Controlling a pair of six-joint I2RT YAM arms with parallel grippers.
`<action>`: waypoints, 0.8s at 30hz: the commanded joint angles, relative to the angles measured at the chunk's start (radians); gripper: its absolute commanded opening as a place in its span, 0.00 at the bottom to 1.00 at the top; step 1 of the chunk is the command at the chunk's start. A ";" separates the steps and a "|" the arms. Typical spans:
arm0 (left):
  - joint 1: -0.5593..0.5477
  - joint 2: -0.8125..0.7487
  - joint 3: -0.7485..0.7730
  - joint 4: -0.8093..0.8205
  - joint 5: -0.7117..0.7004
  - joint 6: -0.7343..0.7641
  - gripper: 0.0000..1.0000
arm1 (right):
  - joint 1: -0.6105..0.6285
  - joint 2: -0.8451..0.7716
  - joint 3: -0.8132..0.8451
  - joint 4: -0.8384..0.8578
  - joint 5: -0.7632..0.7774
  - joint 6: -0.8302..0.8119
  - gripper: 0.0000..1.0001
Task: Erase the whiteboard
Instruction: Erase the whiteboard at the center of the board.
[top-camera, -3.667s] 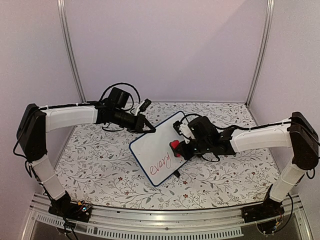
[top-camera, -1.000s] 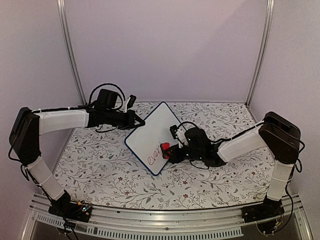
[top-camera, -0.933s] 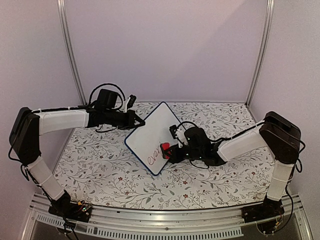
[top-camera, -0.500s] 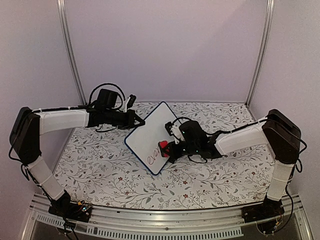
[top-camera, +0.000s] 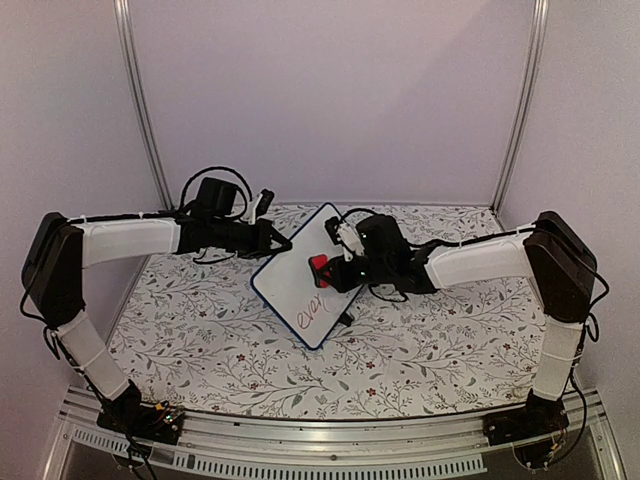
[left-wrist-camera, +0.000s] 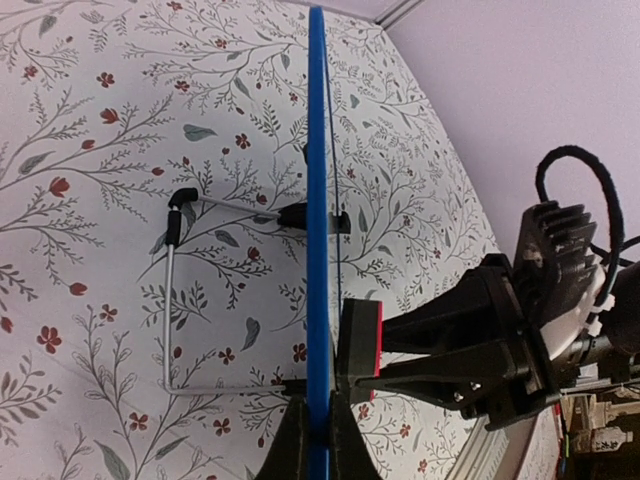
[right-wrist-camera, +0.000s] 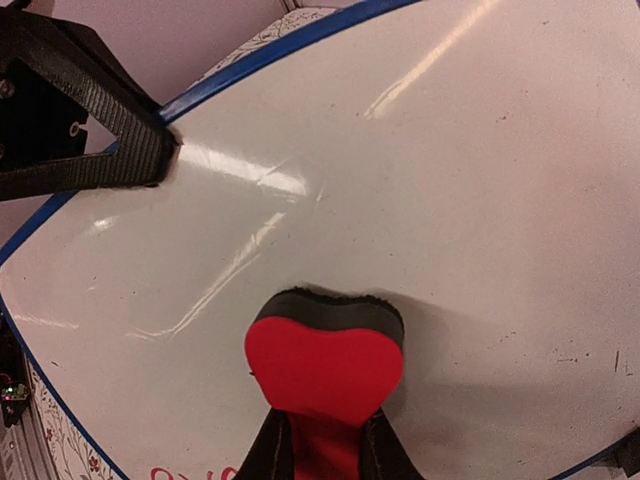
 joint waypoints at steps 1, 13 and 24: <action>-0.022 0.019 0.010 -0.014 0.050 0.018 0.00 | -0.012 0.029 -0.015 -0.044 0.053 0.001 0.00; -0.022 0.013 0.010 -0.014 0.048 0.017 0.00 | -0.049 0.025 -0.072 -0.057 0.167 0.073 0.00; -0.022 0.018 0.011 -0.017 0.041 0.016 0.00 | 0.053 0.003 -0.077 -0.067 0.204 -0.052 0.00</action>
